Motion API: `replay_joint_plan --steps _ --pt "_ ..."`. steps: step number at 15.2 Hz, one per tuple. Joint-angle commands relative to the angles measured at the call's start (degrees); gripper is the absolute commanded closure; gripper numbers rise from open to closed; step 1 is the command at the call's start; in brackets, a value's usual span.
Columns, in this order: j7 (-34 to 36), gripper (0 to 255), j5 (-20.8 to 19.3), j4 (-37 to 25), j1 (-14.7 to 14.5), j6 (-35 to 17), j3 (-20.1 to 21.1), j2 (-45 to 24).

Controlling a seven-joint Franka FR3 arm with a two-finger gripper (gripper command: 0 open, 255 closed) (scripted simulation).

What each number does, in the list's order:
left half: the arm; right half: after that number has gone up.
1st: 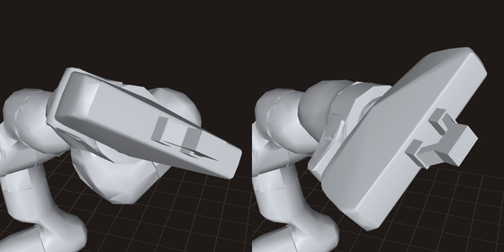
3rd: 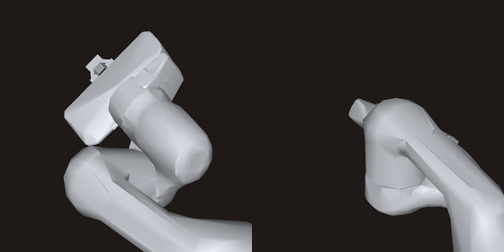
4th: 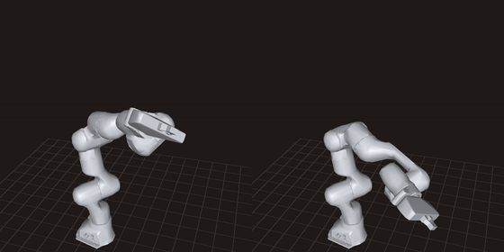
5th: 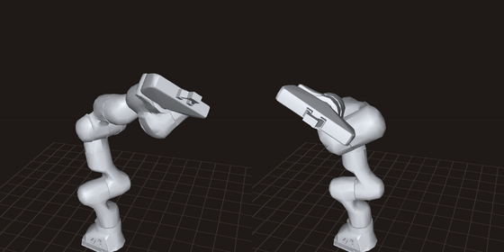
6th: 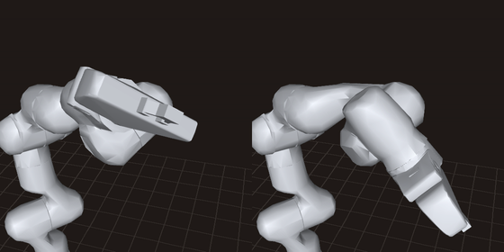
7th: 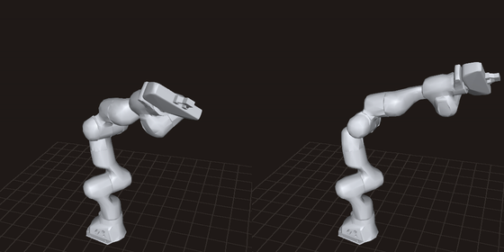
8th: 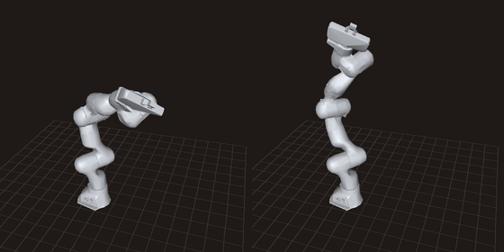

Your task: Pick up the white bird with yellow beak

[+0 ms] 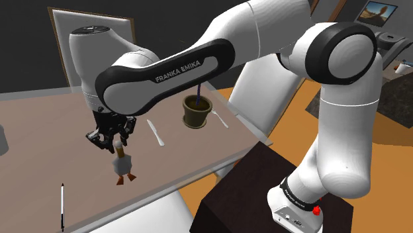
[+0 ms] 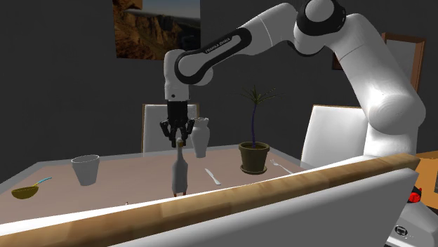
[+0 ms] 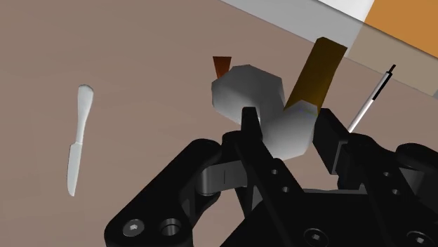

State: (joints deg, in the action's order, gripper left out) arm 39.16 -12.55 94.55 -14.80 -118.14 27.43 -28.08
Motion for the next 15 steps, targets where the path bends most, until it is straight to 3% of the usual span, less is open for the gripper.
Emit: replay_joint_plan --steps 1,6,15 --pt "0.0 255 0.0 0.0 0.0 0.0 0.0 -0.1" --pt "-0.1 255 0.1 -0.1 0.1 0.2 0.0 0.0" --pt "-0.9 255 1.5 -3.5 0.3 5.9 0.8 2.5"
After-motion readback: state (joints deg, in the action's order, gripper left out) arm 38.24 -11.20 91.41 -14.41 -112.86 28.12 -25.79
